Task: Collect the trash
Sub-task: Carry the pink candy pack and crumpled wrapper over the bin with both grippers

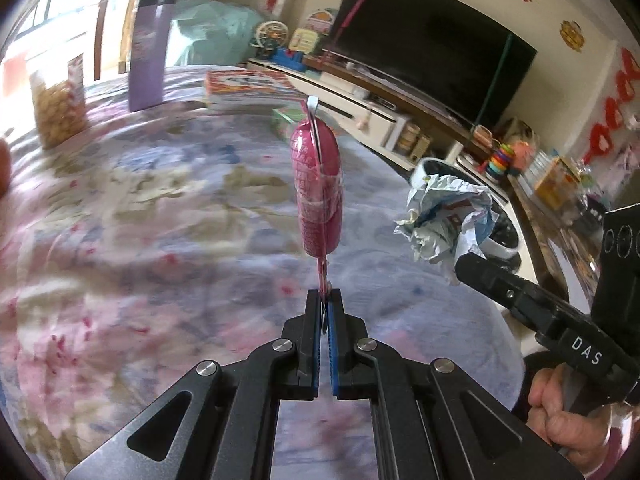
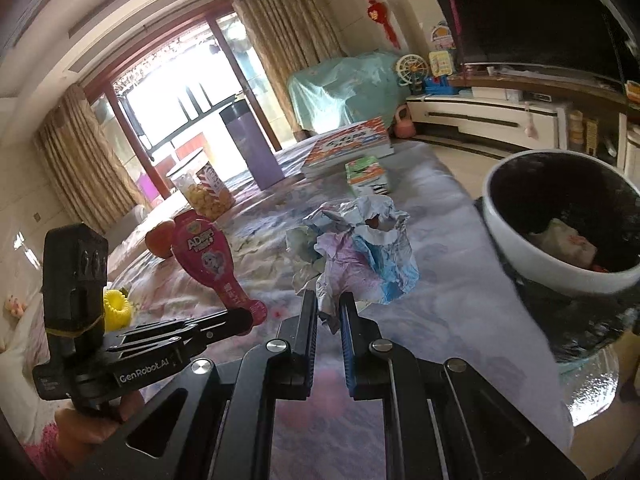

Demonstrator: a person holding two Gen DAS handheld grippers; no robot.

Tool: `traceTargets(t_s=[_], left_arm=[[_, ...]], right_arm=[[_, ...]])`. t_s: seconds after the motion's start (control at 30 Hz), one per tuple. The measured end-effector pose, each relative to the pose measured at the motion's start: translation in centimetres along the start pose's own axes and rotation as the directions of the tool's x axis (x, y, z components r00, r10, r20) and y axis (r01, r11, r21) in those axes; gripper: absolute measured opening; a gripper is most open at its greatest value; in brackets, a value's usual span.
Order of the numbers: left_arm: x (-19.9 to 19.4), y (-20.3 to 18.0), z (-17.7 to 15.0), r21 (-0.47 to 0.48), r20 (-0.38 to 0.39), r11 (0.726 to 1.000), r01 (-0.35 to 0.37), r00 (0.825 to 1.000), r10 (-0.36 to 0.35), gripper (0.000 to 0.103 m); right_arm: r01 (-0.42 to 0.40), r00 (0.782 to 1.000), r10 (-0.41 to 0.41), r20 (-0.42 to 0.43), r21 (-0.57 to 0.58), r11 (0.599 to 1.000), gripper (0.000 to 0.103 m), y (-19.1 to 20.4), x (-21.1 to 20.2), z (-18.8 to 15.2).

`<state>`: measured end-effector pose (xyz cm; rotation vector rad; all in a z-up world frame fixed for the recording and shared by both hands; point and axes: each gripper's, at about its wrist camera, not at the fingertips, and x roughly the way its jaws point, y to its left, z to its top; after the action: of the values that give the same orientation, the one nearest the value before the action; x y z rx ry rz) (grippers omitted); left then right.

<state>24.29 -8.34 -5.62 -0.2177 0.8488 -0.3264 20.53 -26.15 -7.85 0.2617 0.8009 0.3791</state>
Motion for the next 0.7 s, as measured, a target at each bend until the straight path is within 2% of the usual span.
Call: traceTargets(t_s=[0.7], left_arm=[[2.6,-6.9,0.8,0.113,-0.038,0.994,0.011,0.999,-0.007,0.001]], right_arm=[[0.043,0.996,-0.049,0.073,0.087,0.995,0.011,-4.7,-4.8,-1.1]])
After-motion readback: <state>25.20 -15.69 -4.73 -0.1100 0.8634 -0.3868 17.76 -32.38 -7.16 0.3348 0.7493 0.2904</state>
